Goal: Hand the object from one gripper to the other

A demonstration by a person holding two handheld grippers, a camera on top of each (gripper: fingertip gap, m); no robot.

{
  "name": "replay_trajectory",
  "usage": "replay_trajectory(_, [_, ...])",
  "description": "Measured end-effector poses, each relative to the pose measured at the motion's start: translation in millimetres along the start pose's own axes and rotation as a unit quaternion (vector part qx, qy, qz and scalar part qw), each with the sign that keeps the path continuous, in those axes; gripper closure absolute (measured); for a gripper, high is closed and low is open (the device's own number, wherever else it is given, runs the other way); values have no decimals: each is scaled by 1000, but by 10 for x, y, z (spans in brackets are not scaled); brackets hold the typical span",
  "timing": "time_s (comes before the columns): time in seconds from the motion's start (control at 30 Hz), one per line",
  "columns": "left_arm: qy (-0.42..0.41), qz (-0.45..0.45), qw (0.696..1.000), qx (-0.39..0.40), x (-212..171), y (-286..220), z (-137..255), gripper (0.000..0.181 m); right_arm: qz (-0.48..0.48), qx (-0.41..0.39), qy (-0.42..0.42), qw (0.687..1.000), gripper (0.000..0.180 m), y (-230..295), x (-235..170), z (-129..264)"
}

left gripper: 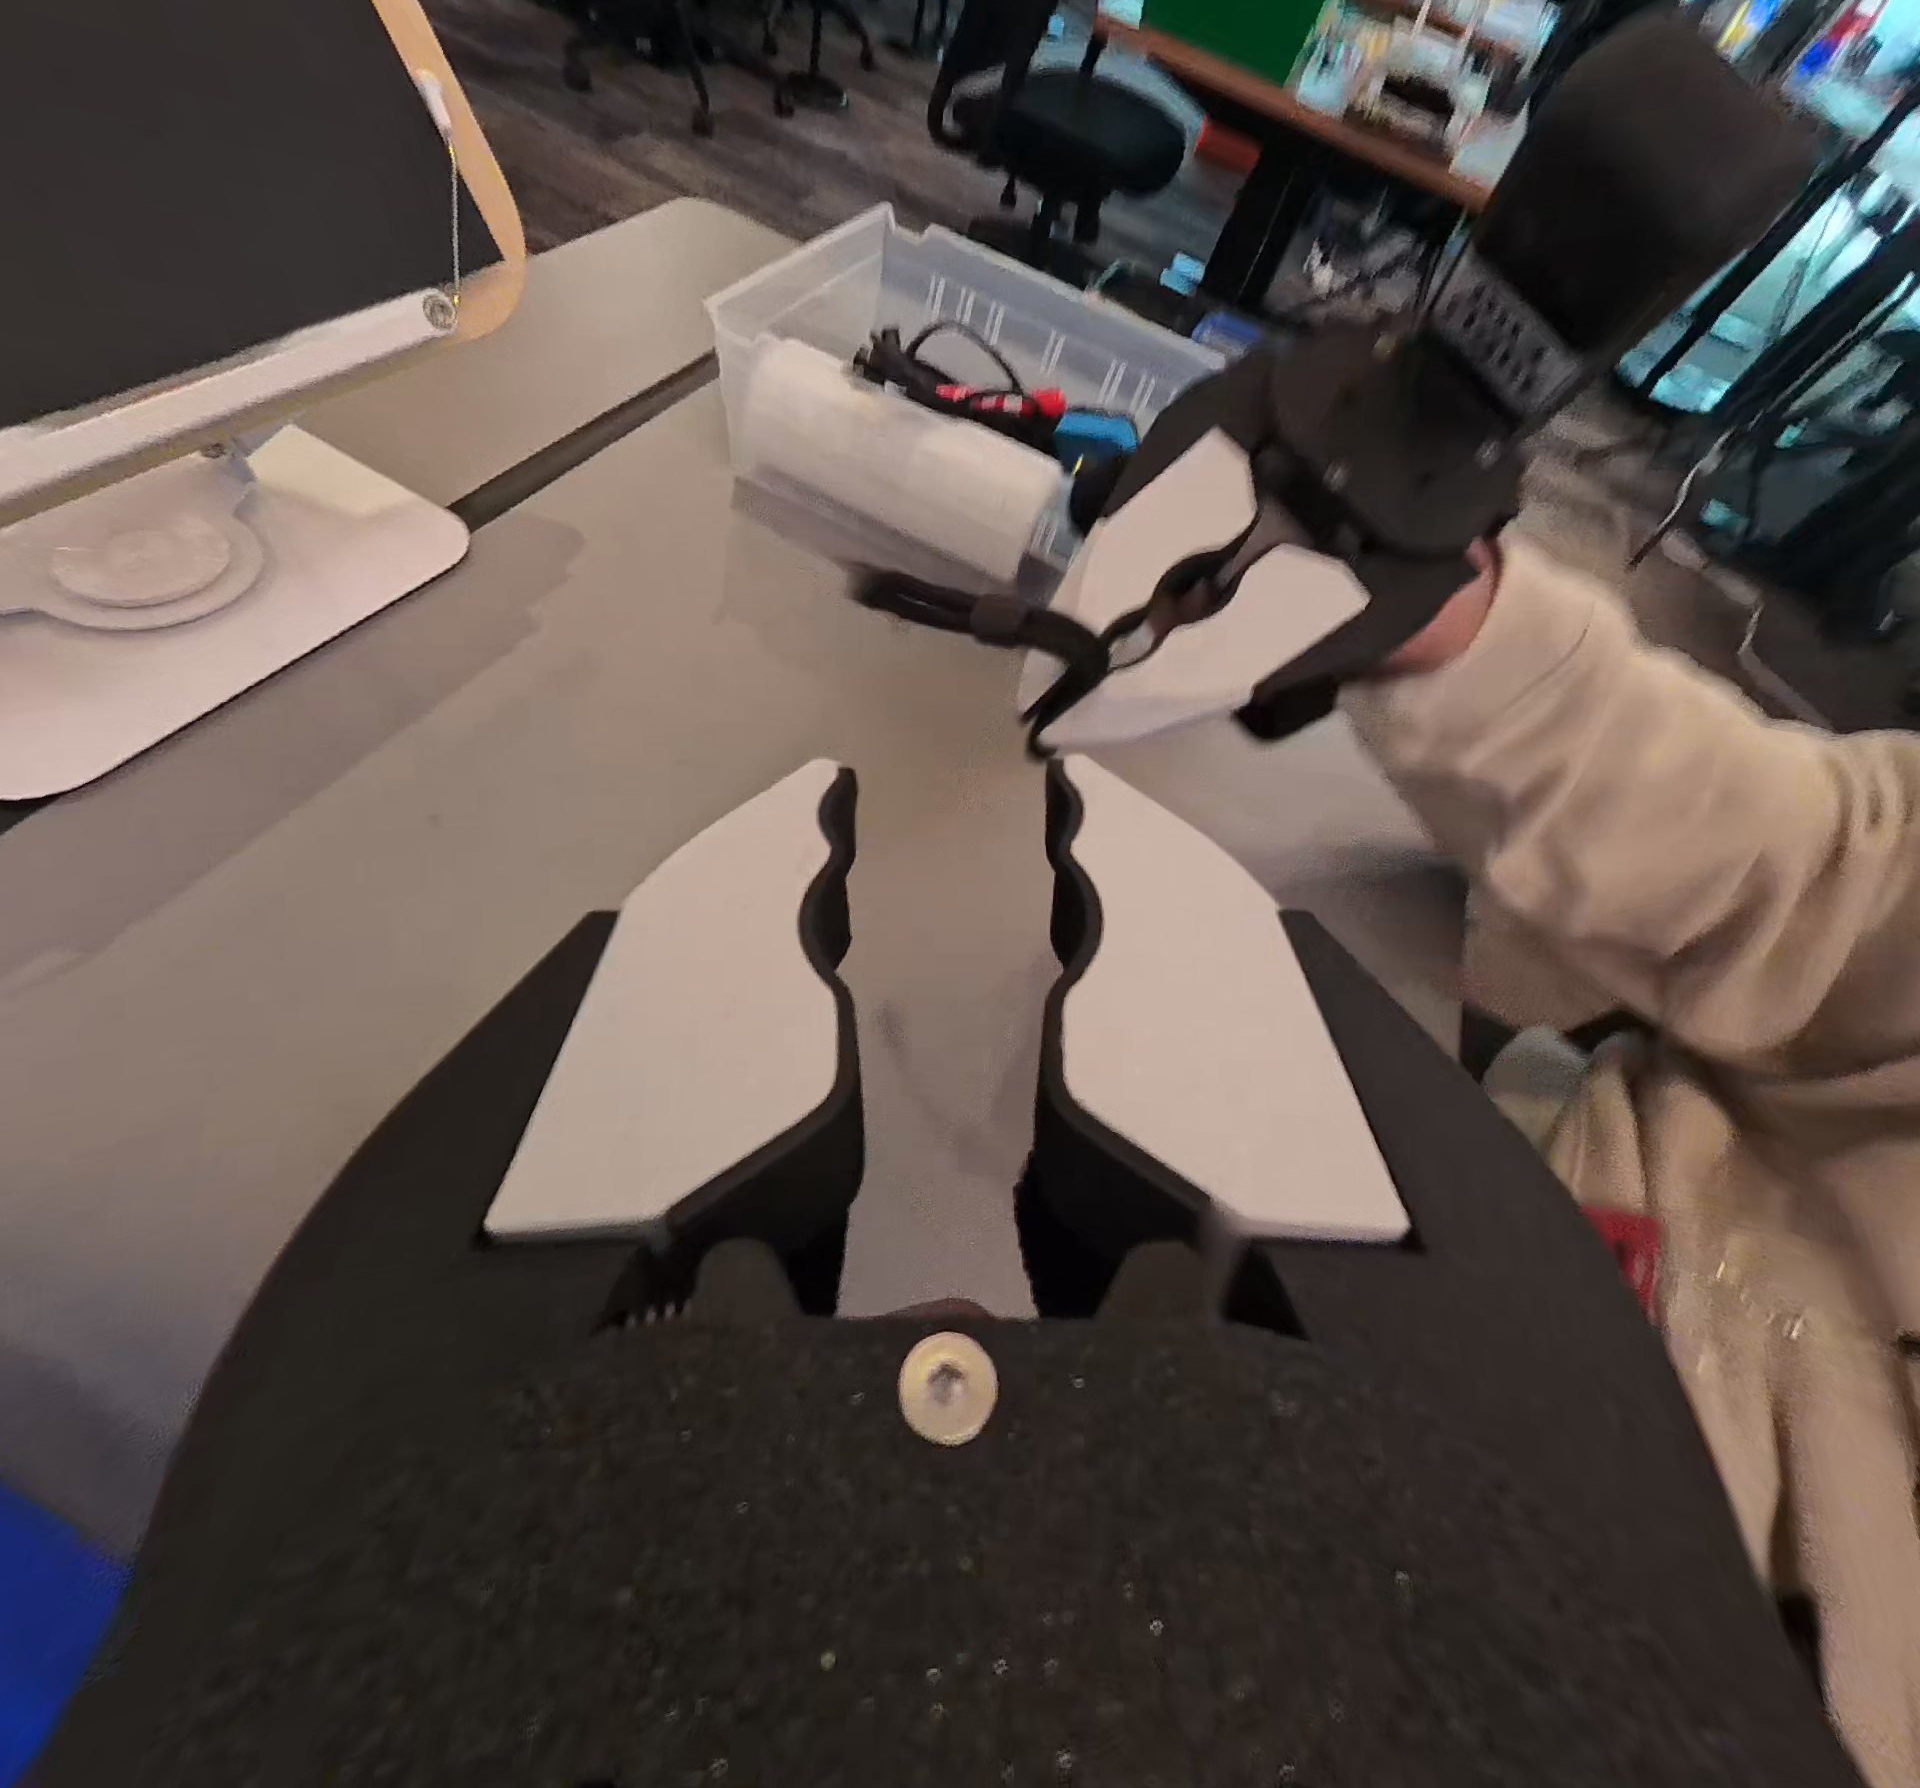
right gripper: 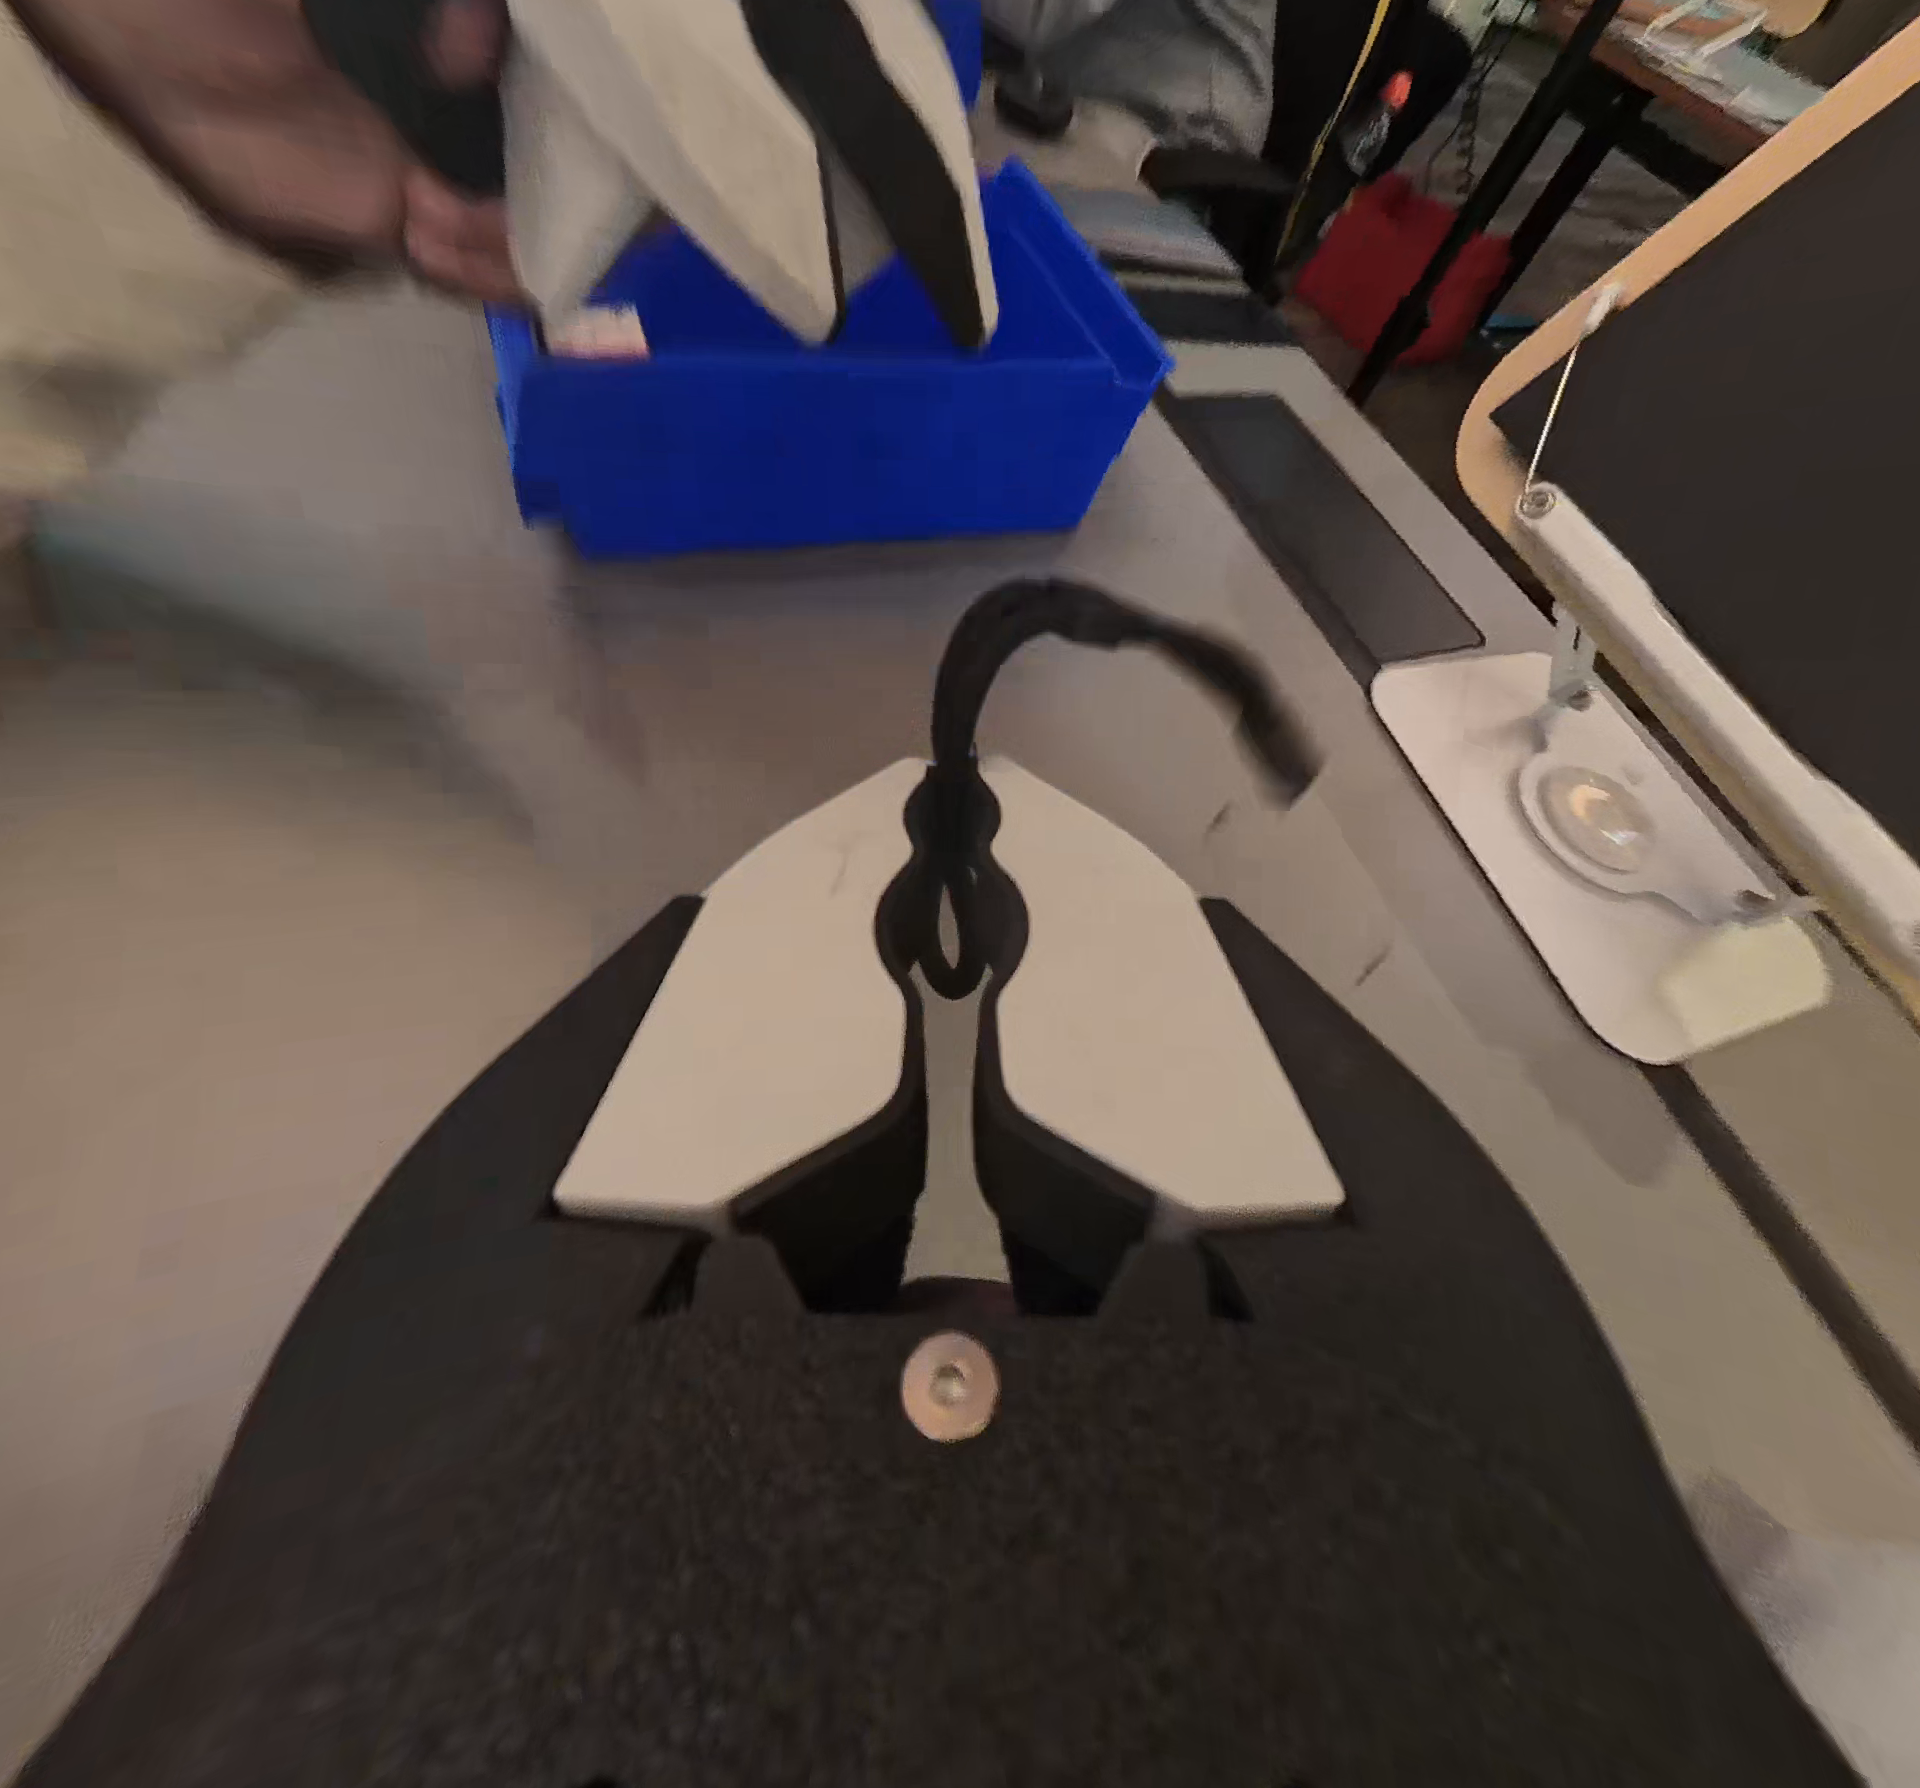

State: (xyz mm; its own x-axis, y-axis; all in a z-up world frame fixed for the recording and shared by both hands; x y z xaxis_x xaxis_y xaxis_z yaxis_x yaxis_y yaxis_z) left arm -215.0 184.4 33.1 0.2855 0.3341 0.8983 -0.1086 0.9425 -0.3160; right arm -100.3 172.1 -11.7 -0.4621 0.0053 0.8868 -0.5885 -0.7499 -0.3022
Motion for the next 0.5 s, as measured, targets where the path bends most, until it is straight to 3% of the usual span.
replay_trajectory(0.17, [118,-44,991,-49,-188,-187,138,144,96,58,71,991,177,110,-139,312])
replay_trajectory(0.33, [118,-95,975,-162,-242,-544,101,131,-15,282,4,959,177,574,152,631])
replay_trajectory(0.43, [130,-127,964,-196,-309,-694,-37,121,-129,395,-32,909,177,629,362,755])
replay_trajectory(0.5, [125,-145,955,-227,-345,-805,-125,120,-143,431,-52,889,177,669,386,781])
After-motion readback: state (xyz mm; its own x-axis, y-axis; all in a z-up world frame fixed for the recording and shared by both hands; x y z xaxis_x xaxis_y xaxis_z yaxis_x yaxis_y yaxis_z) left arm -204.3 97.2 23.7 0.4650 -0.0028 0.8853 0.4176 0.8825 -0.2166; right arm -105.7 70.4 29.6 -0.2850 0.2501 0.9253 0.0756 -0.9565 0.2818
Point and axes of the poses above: each gripper's, where its closed fingertips meet, z back along the fingers, x out of its top, y = z × x across the jaws, the point moved 4 cm from there along z, back along the fingers, and after that the axes turned 14 degrees about -x, right-handed, at the moved point
